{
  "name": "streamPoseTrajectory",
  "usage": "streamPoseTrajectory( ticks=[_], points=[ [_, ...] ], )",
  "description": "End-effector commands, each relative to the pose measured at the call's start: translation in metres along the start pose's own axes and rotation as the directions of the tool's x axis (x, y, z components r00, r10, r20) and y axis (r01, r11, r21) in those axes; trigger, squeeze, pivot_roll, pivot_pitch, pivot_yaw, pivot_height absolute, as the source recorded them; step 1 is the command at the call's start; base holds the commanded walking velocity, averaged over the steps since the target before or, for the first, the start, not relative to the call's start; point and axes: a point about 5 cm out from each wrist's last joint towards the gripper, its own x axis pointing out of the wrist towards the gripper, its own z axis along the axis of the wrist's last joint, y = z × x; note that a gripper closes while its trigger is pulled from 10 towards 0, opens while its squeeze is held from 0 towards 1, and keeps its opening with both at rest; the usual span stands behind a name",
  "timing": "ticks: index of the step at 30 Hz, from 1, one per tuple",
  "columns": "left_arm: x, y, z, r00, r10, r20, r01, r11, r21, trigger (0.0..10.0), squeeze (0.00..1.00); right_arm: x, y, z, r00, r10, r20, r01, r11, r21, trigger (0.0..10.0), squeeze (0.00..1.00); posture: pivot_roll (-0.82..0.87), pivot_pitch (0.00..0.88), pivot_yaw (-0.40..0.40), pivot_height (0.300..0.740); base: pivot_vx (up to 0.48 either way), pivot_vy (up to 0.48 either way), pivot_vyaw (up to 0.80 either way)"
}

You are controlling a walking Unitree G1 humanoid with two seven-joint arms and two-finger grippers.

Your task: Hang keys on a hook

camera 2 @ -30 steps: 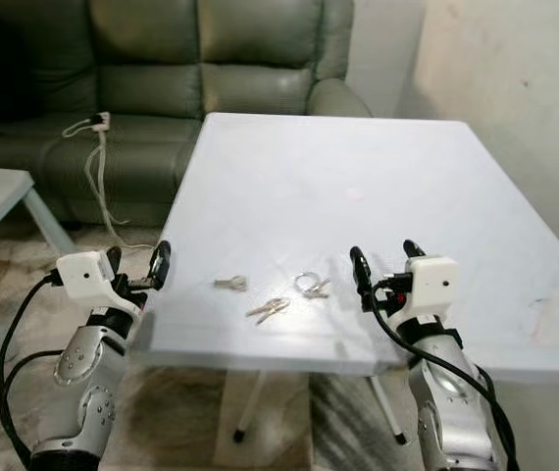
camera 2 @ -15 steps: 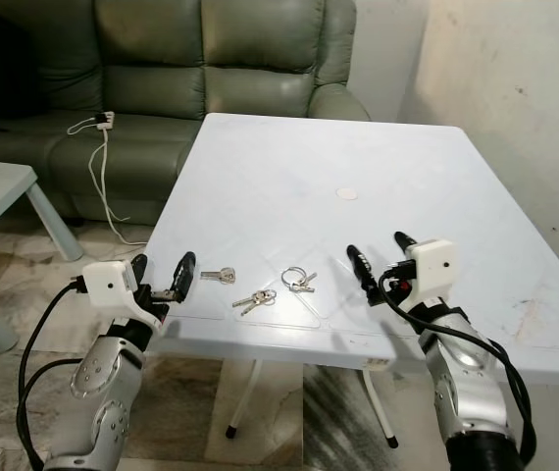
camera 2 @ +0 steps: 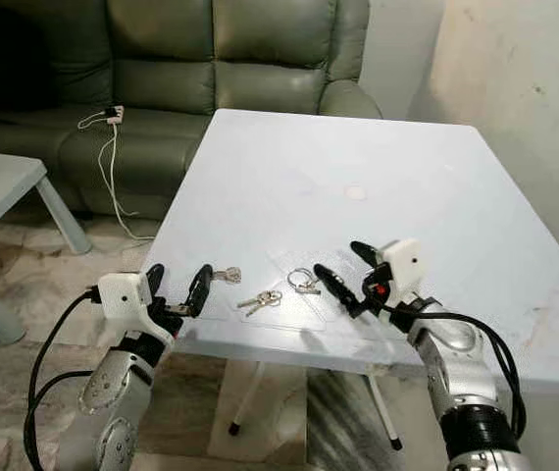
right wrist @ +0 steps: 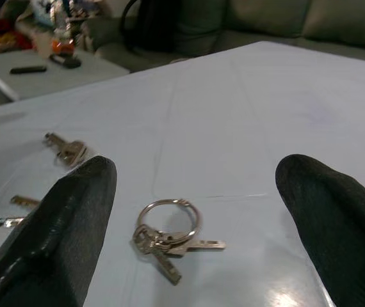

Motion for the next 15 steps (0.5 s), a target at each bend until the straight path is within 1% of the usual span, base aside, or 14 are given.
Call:
streamPoseTrajectory(
  ticks=[1, 3, 5, 15],
  points=[
    [-0.001, -0.006, 0.001, 1.0, -0.018, -0.004, 0.018, 1.0, 0.0, 10.0, 0.0, 0.003, -0.002, 0.002, 0.999, 0.037, -0.012, -0.037, 0.999, -0.019, 10.0, 0.0, 0.04, 0.021, -0.075, 0.74, 0.0, 0.0, 0.0],
    [-0.002, -0.007, 0.001, 1.0, -0.018, -0.007, 0.018, 1.0, -0.004, 10.0, 0.0, 0.005, 0.0, 0.001, 0.998, 0.056, -0.017, -0.057, 0.998, -0.023, 10.0, 0.0, 0.04, 0.022, -0.075, 0.74, 0.0, 0.0, 0.0],
    [-0.004, -0.009, 0.0, 1.0, -0.023, -0.012, 0.023, 1.0, -0.01, 10.0, 0.0, 0.009, 0.005, -0.001, 0.995, 0.098, -0.029, -0.099, 0.995, -0.026, 10.0, 0.0, 0.04, 0.025, -0.076, 0.74, 0.0, 0.0, 0.0],
    [-0.007, -0.011, -0.001, 0.999, -0.022, -0.024, 0.021, 1.0, -0.022, 10.0, 0.0, 0.019, 0.016, -0.012, 0.984, 0.168, -0.06, -0.17, 0.985, -0.029, 10.0, 0.0, 0.05, 0.033, -0.086, 0.74, 0.0, 0.0, 0.0]
  ],
)
